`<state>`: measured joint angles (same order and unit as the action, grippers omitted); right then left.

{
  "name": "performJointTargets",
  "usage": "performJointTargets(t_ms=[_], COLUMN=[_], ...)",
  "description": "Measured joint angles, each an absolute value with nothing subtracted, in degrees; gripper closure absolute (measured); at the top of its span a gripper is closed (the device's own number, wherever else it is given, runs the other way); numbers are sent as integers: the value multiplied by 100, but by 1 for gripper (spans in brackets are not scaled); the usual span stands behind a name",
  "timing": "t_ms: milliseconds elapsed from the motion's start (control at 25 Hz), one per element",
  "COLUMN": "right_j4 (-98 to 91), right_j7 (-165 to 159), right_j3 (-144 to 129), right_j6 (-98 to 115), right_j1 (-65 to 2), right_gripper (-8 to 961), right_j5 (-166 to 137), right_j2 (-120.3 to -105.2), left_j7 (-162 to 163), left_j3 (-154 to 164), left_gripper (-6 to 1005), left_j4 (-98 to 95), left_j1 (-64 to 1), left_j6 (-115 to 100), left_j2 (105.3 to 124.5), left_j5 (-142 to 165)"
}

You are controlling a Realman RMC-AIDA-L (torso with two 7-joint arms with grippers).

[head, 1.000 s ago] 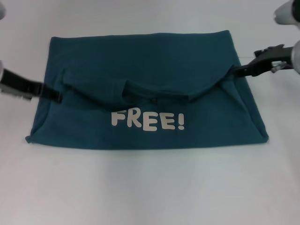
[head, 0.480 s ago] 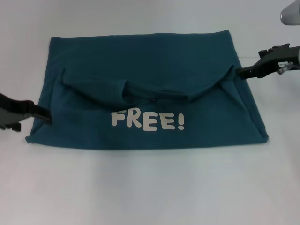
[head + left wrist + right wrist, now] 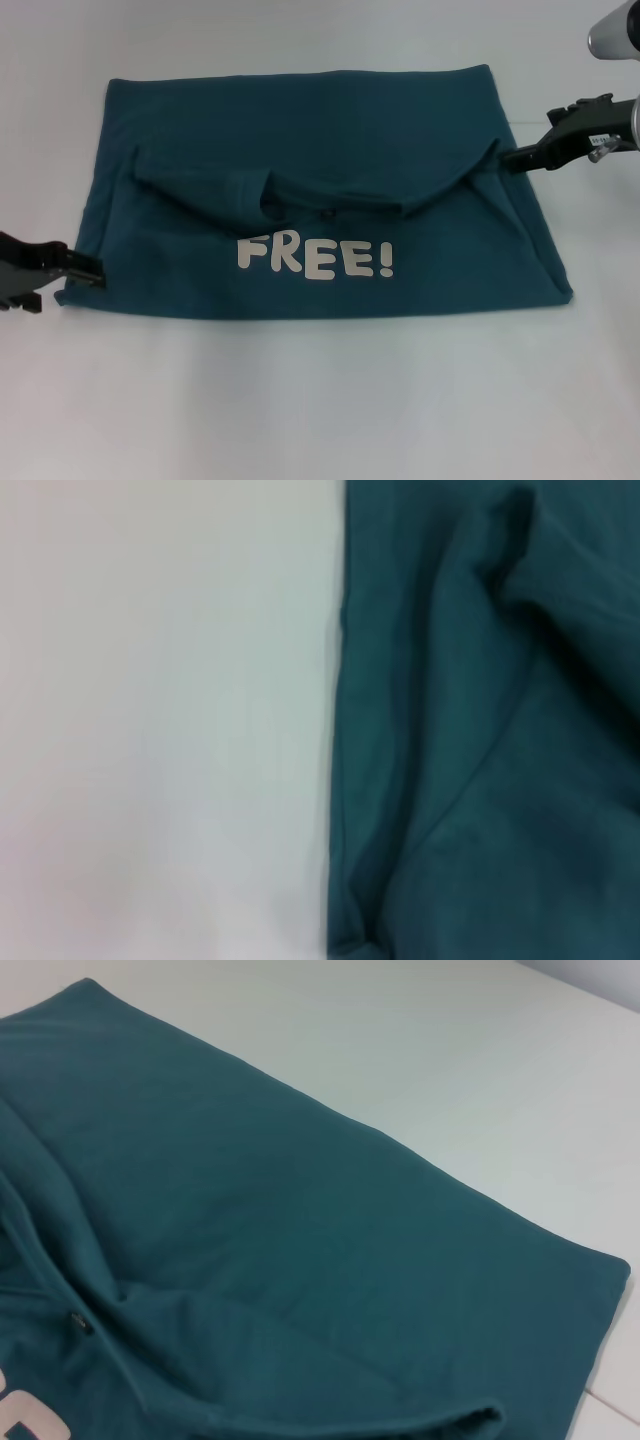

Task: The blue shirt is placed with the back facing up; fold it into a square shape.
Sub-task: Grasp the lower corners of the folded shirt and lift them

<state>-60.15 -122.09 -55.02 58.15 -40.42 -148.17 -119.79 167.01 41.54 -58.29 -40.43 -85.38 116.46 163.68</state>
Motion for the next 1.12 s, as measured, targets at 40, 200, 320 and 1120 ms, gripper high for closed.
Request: performJointTargets(t_ms=[40,200,320,1120], right_j4=[-6020,-6041,-6044,-6075], right_j7=[-12210,-12206,-12204,-12255], right_j3=[-5511,-5543,-5575,-5742], right_j6=[5817,5822,5823,5820], right_j1=[-4034,-3994,-3976,-3870], right_gripper=[25,24,24,27], right_j5=[-14818,-14819,-14819,-14818], right_j2=[-11979,-11980,-11980,-11979], left_j7=[16704,16717,16736,16824], left_j3=[4129,4076,4071,4093], left_gripper=[92,92,92,128], left_j4=[-5765,-5460,-5345,-4739], left_j1=[-4041,-4046,-4075,-4260], left_j6=[-8500,-8194,-8078,-7520], left_j2=[11646,11639,11634,11638], left_j5=[16367,16365,16365,16334])
